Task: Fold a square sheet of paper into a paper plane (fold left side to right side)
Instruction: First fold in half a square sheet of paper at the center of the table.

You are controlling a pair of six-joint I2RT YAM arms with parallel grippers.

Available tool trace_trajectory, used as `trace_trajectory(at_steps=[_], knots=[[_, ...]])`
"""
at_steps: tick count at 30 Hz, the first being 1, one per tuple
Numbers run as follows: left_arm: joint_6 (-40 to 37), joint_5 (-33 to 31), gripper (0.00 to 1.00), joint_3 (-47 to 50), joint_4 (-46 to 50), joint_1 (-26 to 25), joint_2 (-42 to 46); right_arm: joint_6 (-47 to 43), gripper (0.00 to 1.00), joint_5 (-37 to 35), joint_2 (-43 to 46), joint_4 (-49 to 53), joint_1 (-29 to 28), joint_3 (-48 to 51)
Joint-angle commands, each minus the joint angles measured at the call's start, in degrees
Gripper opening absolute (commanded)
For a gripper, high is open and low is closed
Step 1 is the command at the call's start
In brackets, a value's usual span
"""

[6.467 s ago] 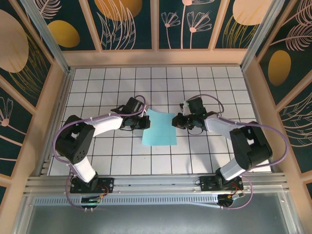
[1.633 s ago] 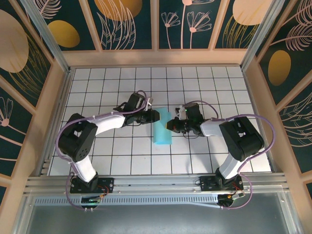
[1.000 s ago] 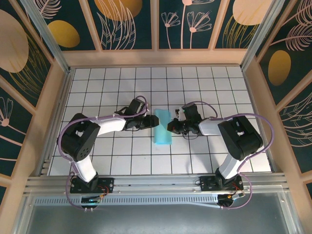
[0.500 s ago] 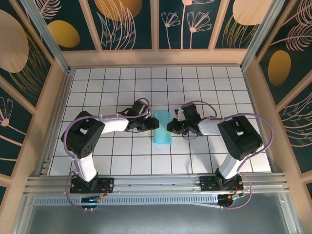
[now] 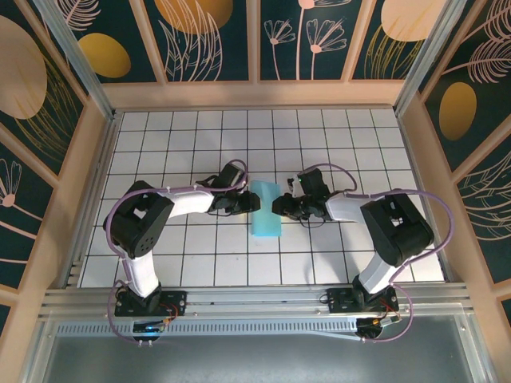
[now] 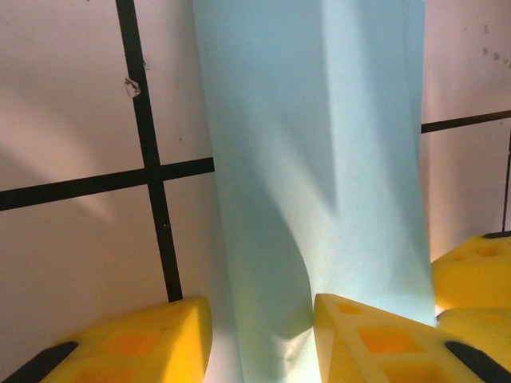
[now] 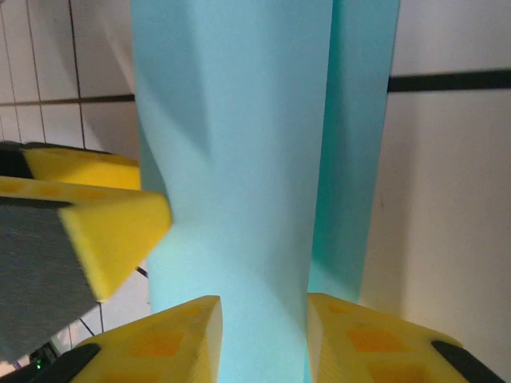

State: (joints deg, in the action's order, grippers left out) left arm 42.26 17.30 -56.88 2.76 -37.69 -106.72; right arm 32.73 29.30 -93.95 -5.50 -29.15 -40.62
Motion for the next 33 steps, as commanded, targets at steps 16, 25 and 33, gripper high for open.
trace_trajectory(at_steps=[16,25,33], knots=[[-4.3,-2.0,0.42,-3.4,4.3,-2.9,-8.8,-3.8,0.46,-9.0,13.3,10.6,5.3,-0.9],[-4.8,-1.5,0.45,-5.6,5.8,-3.2,-10.3,-3.4,0.49,-7.0,16.8,9.7,9.3,1.2],[-5.0,-0.4,0.47,-6.6,6.5,-3.6,-11.4,-3.9,0.49,-7.5,16.4,10.0,9.7,2.1]])
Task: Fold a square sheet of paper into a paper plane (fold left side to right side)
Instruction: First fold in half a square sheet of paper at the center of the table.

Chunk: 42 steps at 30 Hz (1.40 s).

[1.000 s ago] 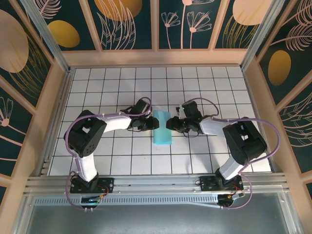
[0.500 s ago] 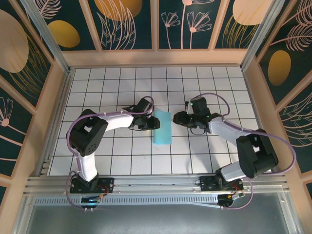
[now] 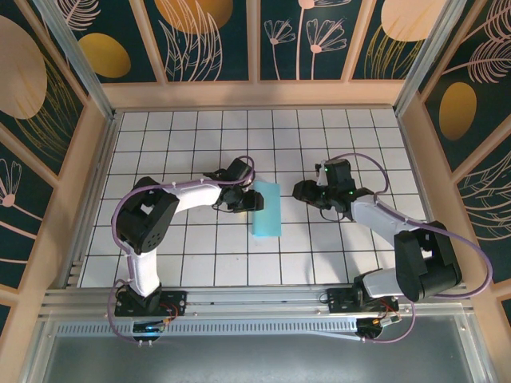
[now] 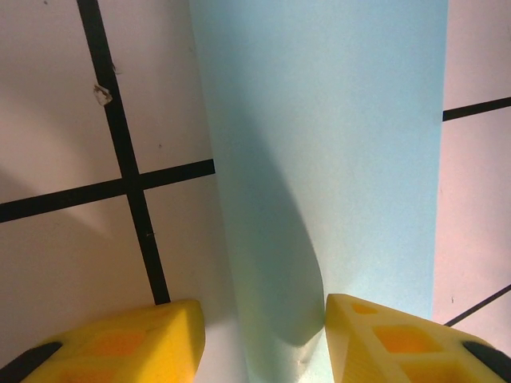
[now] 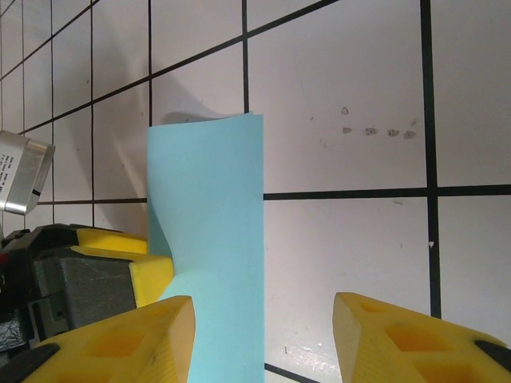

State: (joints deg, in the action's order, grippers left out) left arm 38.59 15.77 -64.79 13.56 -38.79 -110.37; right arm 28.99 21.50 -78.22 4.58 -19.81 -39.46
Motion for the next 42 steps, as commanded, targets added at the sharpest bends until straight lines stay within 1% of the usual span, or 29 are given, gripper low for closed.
trace_trajectory(at_steps=[1,19,30,42], knots=[[-1.3,1.2,0.47,1.3,-4.2,-2.6,-7.9,-0.3,0.49,0.4,0.6,-0.3,0.4,1.0],[-1.8,1.0,0.5,-0.2,-2.5,-3.1,-9.3,-0.6,0.49,0.7,-0.3,0.0,0.4,1.0],[-0.9,0.7,0.5,0.0,-2.4,-3.2,-9.2,-0.5,0.49,0.8,-0.4,0.0,0.4,1.1],[-0.5,0.0,0.5,0.4,-2.1,-3.2,-9.1,-0.1,0.49,2.9,-1.6,-1.1,-0.2,1.2]])
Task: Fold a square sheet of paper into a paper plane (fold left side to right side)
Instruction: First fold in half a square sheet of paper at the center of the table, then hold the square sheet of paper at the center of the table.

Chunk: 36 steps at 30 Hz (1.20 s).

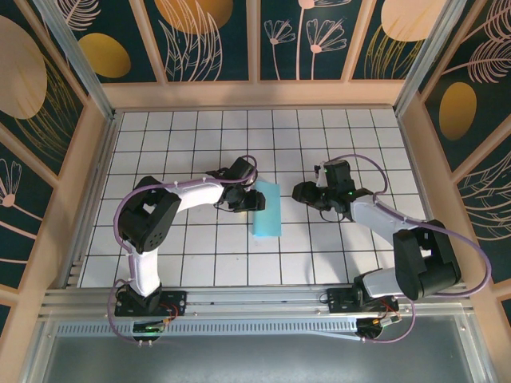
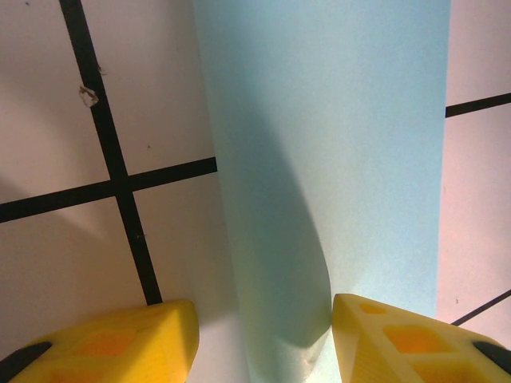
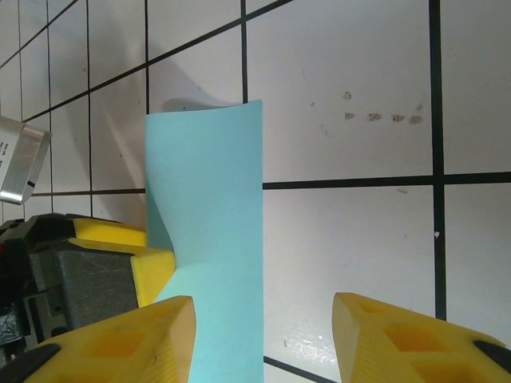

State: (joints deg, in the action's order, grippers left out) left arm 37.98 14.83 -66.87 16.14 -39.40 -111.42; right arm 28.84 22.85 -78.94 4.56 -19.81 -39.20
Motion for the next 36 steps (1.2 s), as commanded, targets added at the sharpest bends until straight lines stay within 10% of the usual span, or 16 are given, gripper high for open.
trace_trajectory(at_steps=[1,15,36], knots=[[0.1,0.9,0.5,2.4,-4.7,-2.6,-8.0,0.1,0.48,2.2,-1.1,-1.6,-0.3,0.9],[0.6,0.5,0.51,2.4,-4.5,-2.6,-7.9,6.6,0.0,12.3,-11.5,-12.3,-6.1,0.2],[0.7,-1.6,0.51,2.8,-4.3,-2.6,-7.0,5.2,0.0,6.0,-22.5,-7.4,-10.2,-3.2]])
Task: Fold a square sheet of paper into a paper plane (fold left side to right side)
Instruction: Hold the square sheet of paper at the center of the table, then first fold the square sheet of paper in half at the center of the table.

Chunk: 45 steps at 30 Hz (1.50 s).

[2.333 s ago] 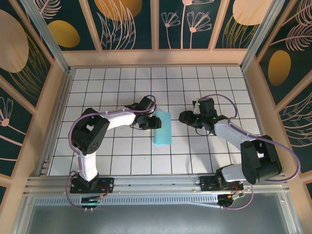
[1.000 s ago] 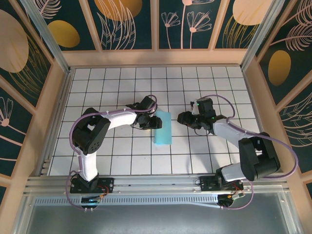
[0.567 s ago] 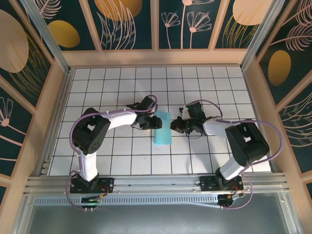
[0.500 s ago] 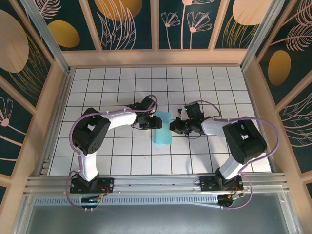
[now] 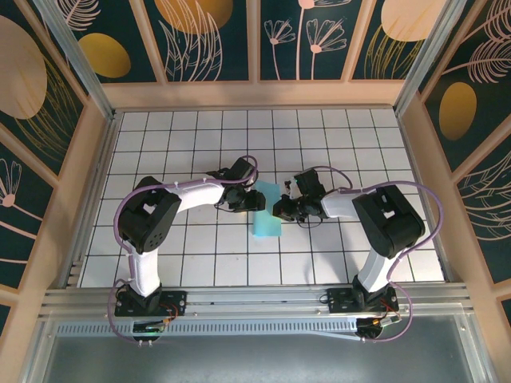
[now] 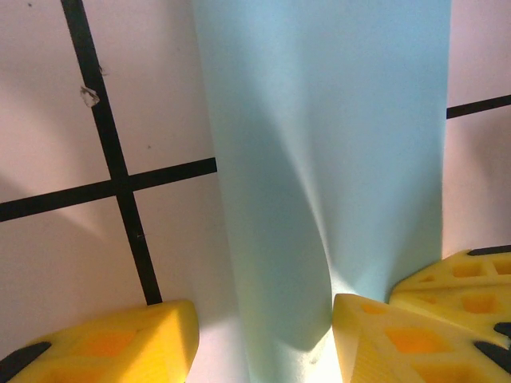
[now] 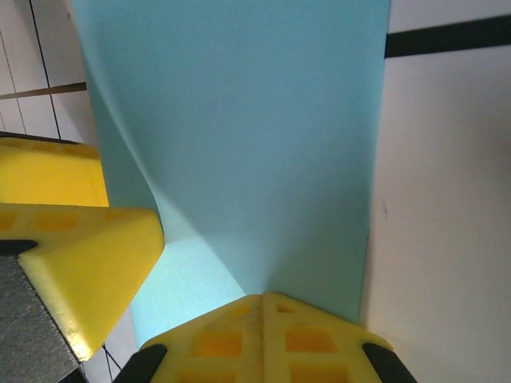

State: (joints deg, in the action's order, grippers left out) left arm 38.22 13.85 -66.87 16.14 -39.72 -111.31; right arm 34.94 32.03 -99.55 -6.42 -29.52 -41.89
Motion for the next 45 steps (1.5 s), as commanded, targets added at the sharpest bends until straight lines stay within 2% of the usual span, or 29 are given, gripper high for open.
trace_trajectory(at_steps=[1,7,14,18,21,22,25,26,29,32,35,45], knots=[[0.7,-1.5,0.51,3.2,-4.7,-2.3,-6.6,-1.2,0.0,-3.5,-2.0,3.9,-0.6,-0.4],[1.5,-7.0,0.54,4.1,-4.7,-2.2,-1.3,-1.9,0.0,-5.0,-3.4,5.4,-0.8,0.2],[0.6,-13.8,0.6,3.6,-0.2,-0.8,6.9,-2.5,0.0,-6.1,-3.6,6.5,-0.9,0.1],[0.3,-14.0,0.63,4.6,-1.4,-0.1,12.5,-2.9,0.0,-6.9,-3.6,7.4,-0.9,-0.3],[0.1,-10.8,0.63,6.3,-5.2,0.2,16.4,-3.2,0.0,-7.2,-3.4,7.9,-0.8,-0.4],[0.0,-8.3,0.57,7.1,-7.2,0.3,17.3,-3.1,0.0,-7.3,-3.4,7.9,-0.8,-0.4],[0.4,-2.9,0.24,8.1,-10.1,0.5,17.4,-3.3,0.0,-7.4,-3.4,7.9,-0.9,-0.4],[0.1,-1.4,0.15,8.0,-10.3,0.5,16.7,-3.3,0.0,-7.4,-3.2,7.9,-0.9,-0.3],[0.0,4.0,0.01,8.9,-13.6,0.5,14.9,-3.5,0.0,-7.4,-3.2,7.9,-0.9,-0.3],[0.6,9.3,0.0,9.8,-17.4,0.5,13.5,-3.6,0.0,-7.7,-3.4,8.2,-0.9,-0.4],[0.5,9.3,0.0,9.9,-17.2,0.5,10.0,-3.6,0.0,-7.8,-3.4,8.1,-0.9,-0.5],[0.3,9.4,0.0,13.1,-17.7,0.5,6.1,-3.6,0.0,-7.7,-3.7,8.0,-1.2,-0.1]])
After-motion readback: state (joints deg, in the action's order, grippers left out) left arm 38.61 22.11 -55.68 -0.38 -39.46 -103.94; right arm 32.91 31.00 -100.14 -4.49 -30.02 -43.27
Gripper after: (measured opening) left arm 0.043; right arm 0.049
